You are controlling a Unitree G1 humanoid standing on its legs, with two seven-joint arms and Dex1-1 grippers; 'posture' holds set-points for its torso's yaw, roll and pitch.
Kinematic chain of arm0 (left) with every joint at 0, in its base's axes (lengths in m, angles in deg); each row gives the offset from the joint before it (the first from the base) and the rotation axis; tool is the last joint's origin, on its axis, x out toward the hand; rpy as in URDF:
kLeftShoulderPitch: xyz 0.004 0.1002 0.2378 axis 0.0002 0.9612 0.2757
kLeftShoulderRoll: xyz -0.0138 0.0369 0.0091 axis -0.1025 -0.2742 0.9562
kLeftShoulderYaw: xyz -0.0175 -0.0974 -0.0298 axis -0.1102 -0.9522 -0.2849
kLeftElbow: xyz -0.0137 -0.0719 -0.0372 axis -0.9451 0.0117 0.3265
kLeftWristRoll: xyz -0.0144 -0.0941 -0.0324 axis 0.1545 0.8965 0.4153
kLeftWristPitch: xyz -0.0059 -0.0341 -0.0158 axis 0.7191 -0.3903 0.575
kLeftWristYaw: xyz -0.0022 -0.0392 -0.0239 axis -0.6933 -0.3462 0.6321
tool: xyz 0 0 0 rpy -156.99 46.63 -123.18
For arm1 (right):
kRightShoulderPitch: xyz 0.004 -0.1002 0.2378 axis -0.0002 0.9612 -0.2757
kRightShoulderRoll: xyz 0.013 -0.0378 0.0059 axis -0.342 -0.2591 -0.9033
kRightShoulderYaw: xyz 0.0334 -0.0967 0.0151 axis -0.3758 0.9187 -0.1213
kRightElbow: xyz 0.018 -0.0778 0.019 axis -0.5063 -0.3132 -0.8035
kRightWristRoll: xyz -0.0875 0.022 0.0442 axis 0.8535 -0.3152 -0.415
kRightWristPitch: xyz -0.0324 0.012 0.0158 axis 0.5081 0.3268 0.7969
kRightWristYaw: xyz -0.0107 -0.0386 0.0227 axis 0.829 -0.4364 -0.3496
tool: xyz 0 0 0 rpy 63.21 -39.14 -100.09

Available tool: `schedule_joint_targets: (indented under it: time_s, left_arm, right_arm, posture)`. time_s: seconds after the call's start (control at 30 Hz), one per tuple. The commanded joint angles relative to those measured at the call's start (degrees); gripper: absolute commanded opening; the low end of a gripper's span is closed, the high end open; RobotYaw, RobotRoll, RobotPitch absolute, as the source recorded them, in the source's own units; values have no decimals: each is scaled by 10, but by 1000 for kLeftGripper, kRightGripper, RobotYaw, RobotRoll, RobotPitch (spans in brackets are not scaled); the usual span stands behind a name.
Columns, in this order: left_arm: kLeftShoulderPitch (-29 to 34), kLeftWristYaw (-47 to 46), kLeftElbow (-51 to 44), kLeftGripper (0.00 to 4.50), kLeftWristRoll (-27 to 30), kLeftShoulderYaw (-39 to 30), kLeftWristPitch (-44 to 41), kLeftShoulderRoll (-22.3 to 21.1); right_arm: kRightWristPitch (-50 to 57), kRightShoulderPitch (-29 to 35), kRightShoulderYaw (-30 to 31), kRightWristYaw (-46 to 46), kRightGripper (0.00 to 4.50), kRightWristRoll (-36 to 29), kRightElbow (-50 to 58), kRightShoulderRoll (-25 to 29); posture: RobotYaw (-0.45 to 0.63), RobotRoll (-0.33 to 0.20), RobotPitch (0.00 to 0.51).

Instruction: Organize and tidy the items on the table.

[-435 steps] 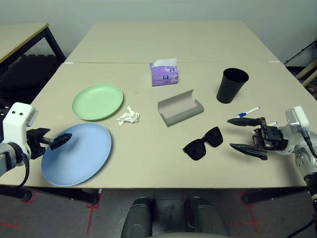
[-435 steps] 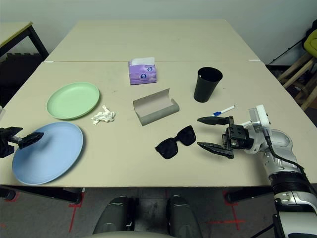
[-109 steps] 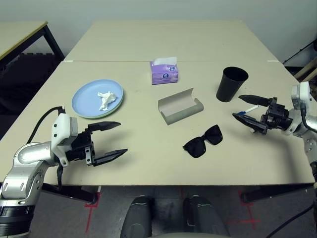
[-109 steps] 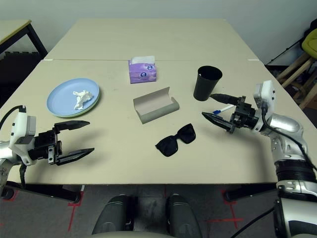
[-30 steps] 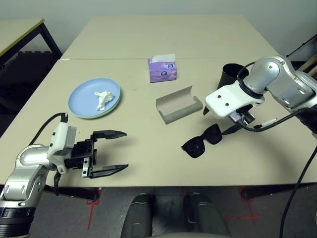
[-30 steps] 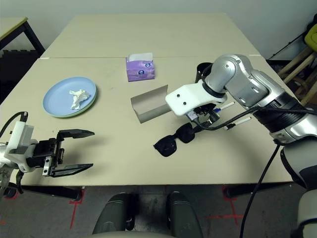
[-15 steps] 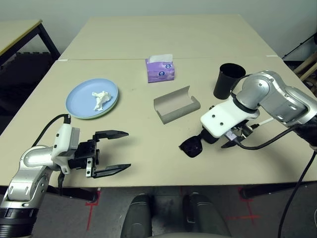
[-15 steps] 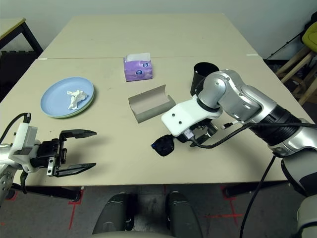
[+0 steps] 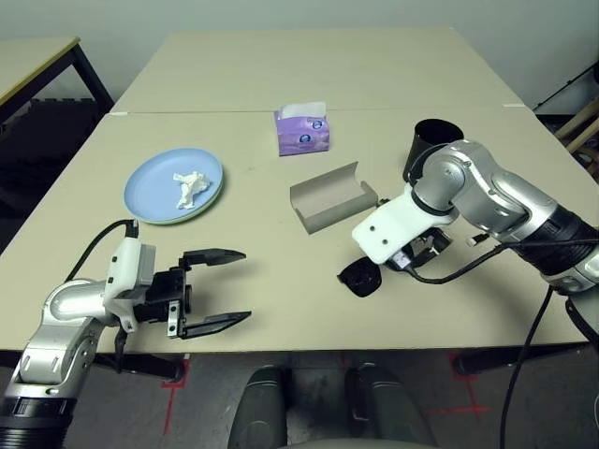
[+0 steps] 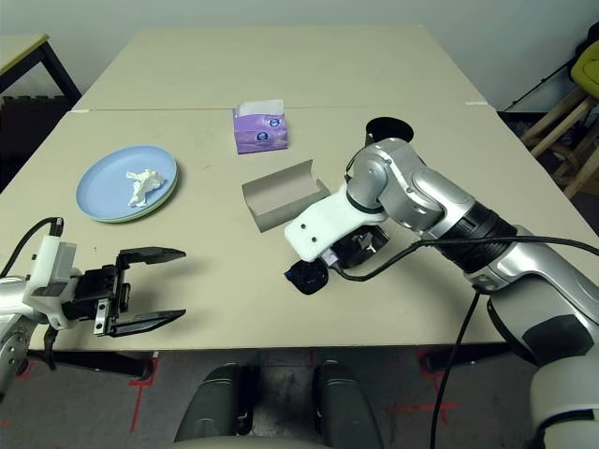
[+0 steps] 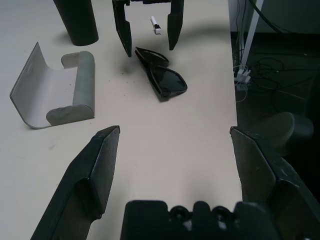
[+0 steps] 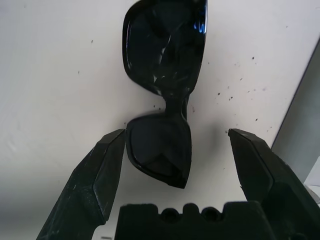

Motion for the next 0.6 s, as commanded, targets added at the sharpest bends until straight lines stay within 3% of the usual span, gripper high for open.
schedule_joint_targets:
  time_s: [0.03,0.6]
  left_arm:
    - [5,-1,-13,4485,-10,8,7,1]
    - [-3,-7,-11,4485,-12,18,8,4]
  right_arm:
    - [30,11,-7,0,4500,13,15,-10]
    - [106,82,-23,25,4500,44,94,1]
  posture:
    - [101,0,79]
    - [82,0,87]
